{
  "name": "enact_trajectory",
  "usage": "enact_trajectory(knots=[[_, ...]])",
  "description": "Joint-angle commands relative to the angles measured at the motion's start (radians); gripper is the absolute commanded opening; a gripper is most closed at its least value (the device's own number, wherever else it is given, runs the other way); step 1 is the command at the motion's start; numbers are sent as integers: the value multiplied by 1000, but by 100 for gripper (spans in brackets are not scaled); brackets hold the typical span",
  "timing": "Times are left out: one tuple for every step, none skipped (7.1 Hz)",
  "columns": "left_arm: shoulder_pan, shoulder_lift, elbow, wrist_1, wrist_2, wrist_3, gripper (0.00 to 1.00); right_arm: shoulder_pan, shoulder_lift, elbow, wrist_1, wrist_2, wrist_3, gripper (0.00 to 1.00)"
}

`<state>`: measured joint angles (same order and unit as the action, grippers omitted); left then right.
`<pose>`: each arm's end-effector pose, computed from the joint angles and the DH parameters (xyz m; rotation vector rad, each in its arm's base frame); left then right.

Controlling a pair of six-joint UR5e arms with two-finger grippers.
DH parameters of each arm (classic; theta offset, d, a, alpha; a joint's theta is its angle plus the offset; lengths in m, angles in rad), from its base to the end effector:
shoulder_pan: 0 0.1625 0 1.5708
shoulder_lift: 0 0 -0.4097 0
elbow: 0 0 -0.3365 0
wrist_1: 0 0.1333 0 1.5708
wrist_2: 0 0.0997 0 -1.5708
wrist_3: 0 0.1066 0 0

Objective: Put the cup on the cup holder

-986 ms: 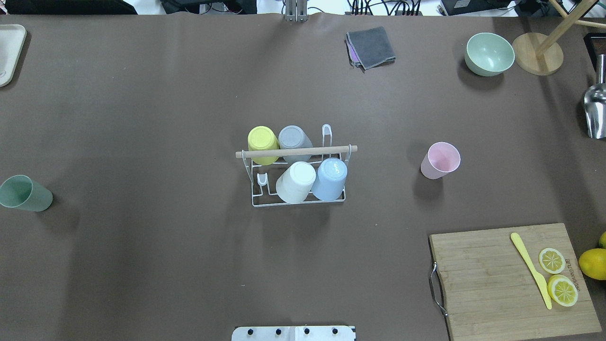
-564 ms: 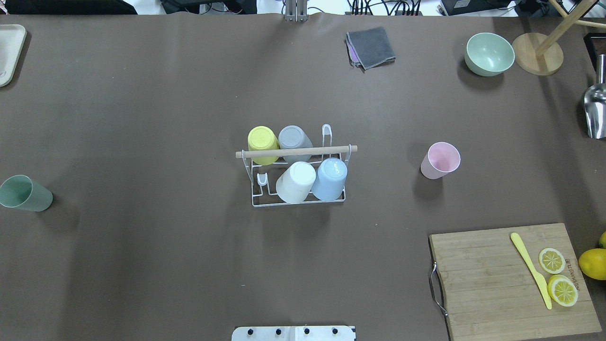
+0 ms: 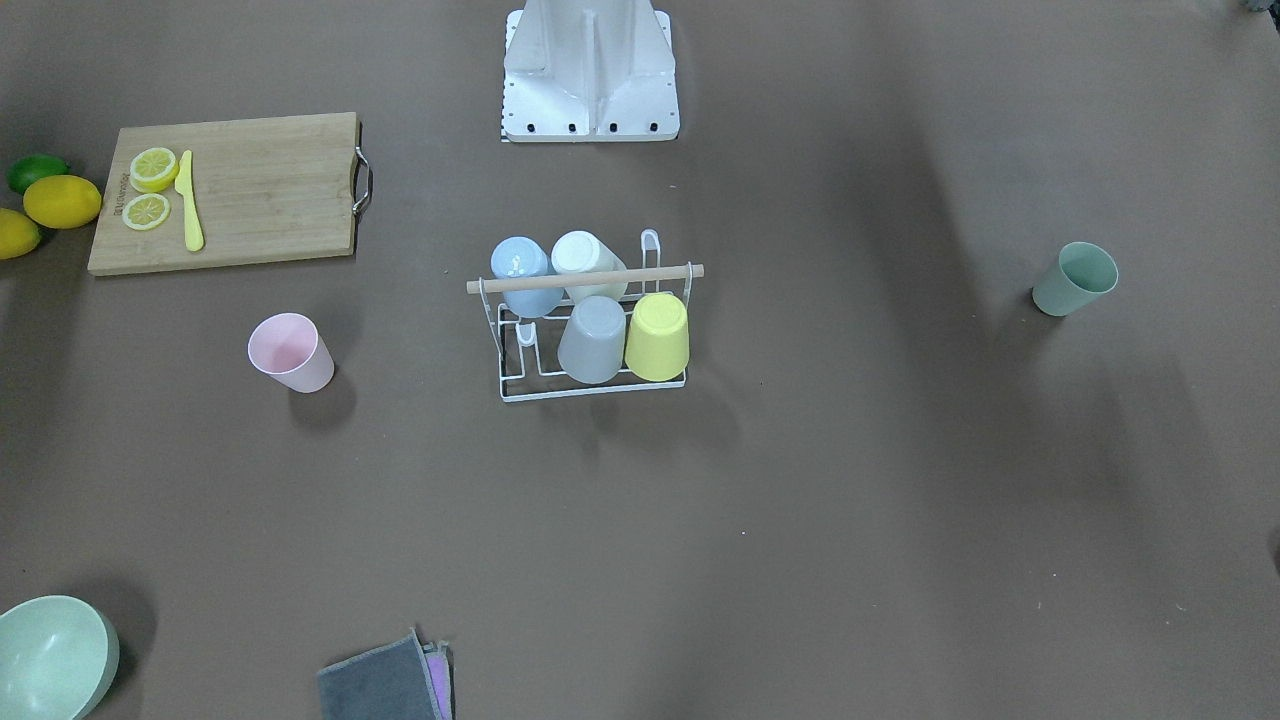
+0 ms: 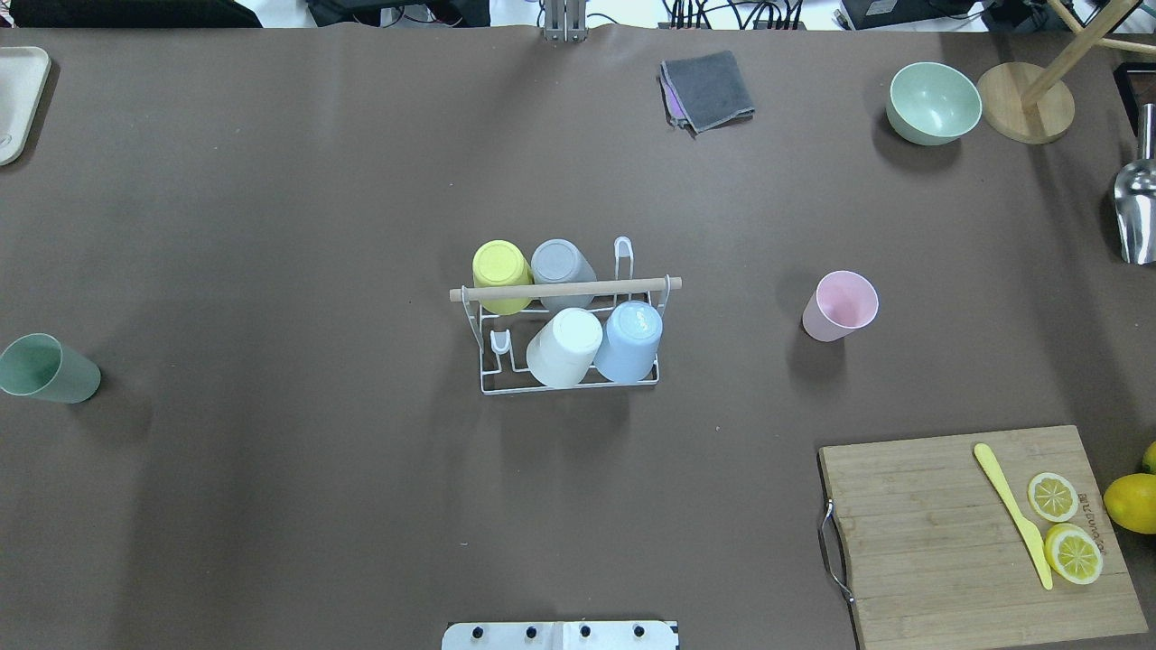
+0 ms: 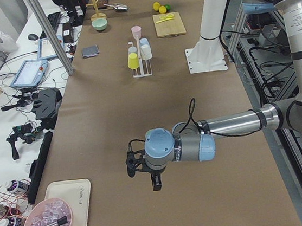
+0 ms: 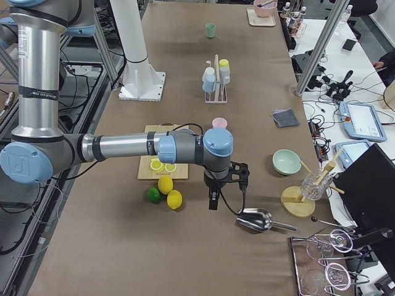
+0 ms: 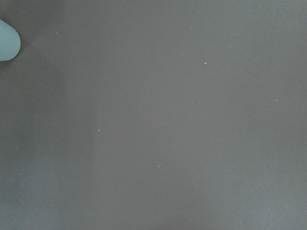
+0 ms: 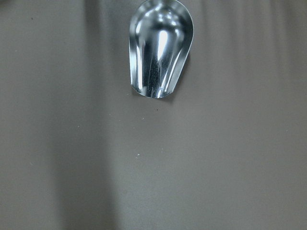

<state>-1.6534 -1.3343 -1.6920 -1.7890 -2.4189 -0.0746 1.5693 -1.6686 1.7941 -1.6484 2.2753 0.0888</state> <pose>-0.0816 -0.3391 0.6594 0.1001 0.8473 -0.1039 0.0637 -0.3974 0.6045 0.0141 -0.7058 0.0668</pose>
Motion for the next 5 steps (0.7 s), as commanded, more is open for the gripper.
enact_trajectory(knots=[[-3, 3, 0, -3, 0, 1, 98, -12, 29, 1, -40, 38, 12, 100], [-6, 9, 0, -4, 0, 1, 98, -38, 70, -1, -62, 53, 17, 100], [-6, 9, 3, -4, 0, 6, 98, -75, 131, -5, -86, 59, 49, 100], [-6, 12, 2, -3, 0, -4, 98, -136, 200, -10, -122, 59, 101, 100], [-6, 12, 9, -4, 6, -5, 98, -205, 273, -24, -166, 56, 145, 100]])
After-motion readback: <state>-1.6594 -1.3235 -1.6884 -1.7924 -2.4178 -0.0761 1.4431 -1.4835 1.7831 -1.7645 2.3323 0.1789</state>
